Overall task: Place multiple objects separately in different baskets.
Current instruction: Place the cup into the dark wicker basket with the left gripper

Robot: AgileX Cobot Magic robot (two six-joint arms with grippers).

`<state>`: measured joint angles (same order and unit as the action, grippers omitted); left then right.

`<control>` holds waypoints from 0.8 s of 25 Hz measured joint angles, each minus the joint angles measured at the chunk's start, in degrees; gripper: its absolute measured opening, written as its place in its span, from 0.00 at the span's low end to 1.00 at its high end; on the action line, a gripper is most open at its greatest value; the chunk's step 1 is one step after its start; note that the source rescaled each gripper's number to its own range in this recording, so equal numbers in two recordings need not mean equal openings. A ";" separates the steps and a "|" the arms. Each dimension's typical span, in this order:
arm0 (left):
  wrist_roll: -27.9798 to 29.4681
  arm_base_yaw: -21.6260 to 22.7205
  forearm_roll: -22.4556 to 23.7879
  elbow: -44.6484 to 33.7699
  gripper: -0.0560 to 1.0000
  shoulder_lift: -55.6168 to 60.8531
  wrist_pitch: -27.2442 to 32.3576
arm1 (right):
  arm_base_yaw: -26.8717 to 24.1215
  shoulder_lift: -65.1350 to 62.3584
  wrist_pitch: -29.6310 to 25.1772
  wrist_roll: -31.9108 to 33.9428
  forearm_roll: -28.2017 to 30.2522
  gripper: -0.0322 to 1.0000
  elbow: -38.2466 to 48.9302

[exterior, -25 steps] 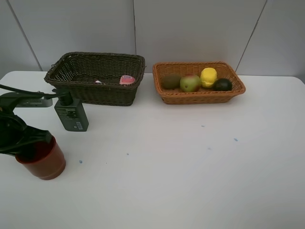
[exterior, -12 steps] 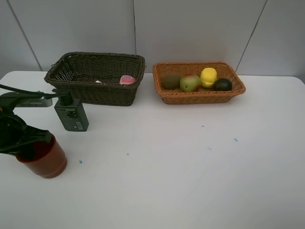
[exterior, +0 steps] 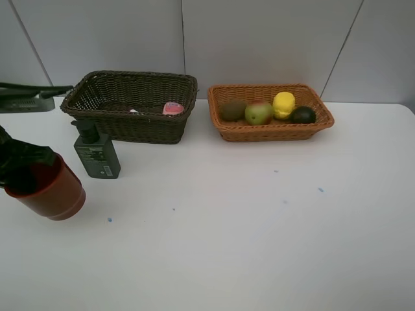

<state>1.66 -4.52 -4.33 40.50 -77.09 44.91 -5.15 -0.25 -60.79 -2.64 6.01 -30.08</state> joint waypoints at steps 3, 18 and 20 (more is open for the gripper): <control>-0.05 0.00 0.00 4.98 0.05 4.66 5.45 | 0.00 0.00 0.00 0.00 0.00 0.99 0.00; -0.40 0.00 0.00 24.61 0.05 2.43 5.19 | 0.00 0.00 0.00 0.00 0.00 0.99 0.00; -0.40 0.00 0.00 25.98 0.05 -1.02 0.83 | 0.00 0.00 0.00 0.00 0.00 0.99 0.00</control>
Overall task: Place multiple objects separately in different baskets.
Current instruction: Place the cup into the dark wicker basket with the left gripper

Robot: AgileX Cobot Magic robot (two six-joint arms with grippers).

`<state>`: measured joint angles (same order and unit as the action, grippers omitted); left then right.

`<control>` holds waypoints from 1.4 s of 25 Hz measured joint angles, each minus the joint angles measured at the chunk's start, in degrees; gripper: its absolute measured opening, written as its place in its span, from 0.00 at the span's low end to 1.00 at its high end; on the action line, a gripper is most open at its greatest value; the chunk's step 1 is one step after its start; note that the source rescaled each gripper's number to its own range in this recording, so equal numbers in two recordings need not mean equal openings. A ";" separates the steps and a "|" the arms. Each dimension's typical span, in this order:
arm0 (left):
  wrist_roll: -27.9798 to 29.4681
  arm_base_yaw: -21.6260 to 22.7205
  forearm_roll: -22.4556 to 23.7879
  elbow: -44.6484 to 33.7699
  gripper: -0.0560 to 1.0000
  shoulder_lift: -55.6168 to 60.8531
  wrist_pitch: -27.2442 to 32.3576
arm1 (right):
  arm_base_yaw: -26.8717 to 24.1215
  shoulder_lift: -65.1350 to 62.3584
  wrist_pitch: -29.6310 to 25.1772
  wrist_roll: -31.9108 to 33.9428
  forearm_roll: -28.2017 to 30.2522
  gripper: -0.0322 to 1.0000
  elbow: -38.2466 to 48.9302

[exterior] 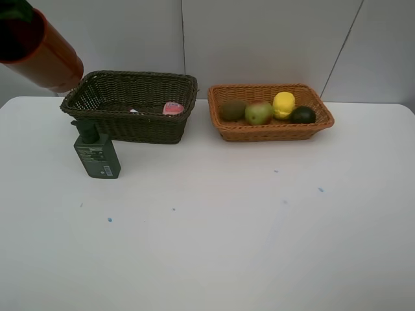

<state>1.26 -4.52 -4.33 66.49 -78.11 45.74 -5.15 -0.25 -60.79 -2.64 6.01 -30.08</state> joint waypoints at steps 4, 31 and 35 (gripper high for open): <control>0.00 0.00 0.20 4.54 0.05 -8.12 -5.93 | 0.00 0.00 0.00 0.00 0.00 0.99 0.00; 2.29 0.00 4.69 27.52 0.05 -46.79 -5.24 | 0.00 0.00 0.00 0.00 0.00 0.99 0.00; 2.70 0.00 4.74 27.79 0.05 -46.79 -5.24 | 0.00 0.00 0.00 0.00 0.00 0.99 0.00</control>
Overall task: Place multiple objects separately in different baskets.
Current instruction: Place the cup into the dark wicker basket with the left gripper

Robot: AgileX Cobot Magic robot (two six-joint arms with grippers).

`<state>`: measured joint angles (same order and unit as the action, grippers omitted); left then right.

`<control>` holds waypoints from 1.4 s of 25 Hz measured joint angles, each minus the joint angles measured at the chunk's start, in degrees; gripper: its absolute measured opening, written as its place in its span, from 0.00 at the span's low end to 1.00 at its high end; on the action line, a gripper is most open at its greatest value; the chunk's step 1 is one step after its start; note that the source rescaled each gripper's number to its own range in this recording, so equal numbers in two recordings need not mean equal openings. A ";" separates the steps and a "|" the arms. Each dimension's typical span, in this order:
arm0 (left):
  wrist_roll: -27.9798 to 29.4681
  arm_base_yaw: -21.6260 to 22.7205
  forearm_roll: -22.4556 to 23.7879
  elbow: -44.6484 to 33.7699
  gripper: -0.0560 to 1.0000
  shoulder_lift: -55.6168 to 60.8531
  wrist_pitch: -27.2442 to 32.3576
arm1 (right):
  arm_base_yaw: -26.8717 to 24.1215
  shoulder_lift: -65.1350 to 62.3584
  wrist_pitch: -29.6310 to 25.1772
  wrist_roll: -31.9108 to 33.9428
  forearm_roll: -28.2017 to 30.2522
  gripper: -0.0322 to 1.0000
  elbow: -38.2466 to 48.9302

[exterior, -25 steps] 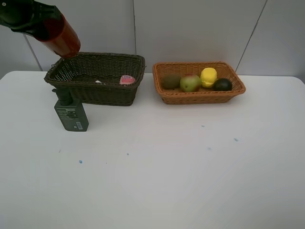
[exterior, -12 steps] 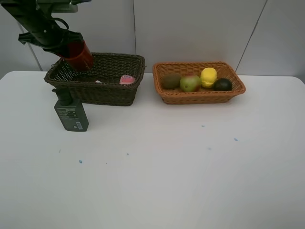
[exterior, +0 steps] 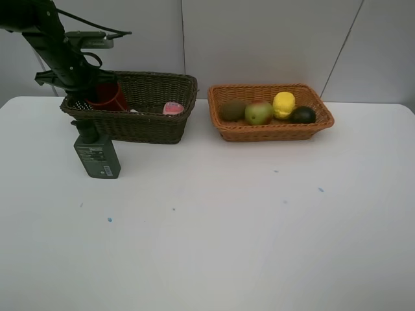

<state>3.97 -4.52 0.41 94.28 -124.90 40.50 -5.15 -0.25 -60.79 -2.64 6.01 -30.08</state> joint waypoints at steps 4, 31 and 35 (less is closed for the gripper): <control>0.06 0.00 0.61 0.00 0.05 0.00 0.20 | 0.00 0.00 0.00 0.00 0.00 0.99 0.00; 0.49 0.00 0.43 0.10 1.00 1.56 -0.32 | 0.00 0.00 0.00 0.00 0.00 0.99 0.00; 0.49 0.00 0.40 0.10 1.00 1.69 -0.32 | 0.00 0.00 0.00 0.00 0.00 0.99 0.00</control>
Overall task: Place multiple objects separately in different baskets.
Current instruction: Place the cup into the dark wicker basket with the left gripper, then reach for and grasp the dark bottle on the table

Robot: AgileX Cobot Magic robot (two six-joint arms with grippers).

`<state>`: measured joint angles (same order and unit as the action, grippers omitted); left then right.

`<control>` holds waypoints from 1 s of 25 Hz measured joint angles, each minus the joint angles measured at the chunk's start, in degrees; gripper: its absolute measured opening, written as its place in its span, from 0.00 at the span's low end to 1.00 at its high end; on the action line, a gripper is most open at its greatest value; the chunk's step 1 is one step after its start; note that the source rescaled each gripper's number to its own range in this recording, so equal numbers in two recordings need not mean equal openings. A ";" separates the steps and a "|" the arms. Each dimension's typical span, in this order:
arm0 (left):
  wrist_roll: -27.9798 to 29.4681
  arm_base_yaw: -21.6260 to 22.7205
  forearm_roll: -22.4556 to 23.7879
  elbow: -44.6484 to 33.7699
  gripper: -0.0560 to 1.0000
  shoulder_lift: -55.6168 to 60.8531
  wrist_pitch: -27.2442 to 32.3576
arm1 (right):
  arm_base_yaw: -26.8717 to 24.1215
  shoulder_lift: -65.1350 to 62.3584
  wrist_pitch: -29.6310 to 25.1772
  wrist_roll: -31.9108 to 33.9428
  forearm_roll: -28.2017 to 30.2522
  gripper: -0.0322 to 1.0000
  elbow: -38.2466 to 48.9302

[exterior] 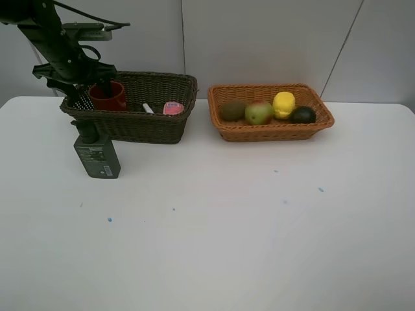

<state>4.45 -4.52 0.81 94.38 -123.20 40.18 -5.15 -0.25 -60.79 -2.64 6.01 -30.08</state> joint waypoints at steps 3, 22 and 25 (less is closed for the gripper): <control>0.00 0.00 0.00 0.00 1.00 1.03 0.17 | 0.00 0.00 0.00 0.00 0.00 0.99 0.00; -24.49 -1.36 -2.11 0.07 1.00 17.96 22.81 | 0.00 0.00 0.00 0.00 0.00 0.99 0.00; -30.37 -1.57 -3.55 0.07 1.00 18.79 26.24 | 0.00 0.00 0.00 0.00 0.00 0.99 0.00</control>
<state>-25.92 -6.09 -2.74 94.45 -104.41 66.42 -5.15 -0.25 -60.79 -2.64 6.01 -30.08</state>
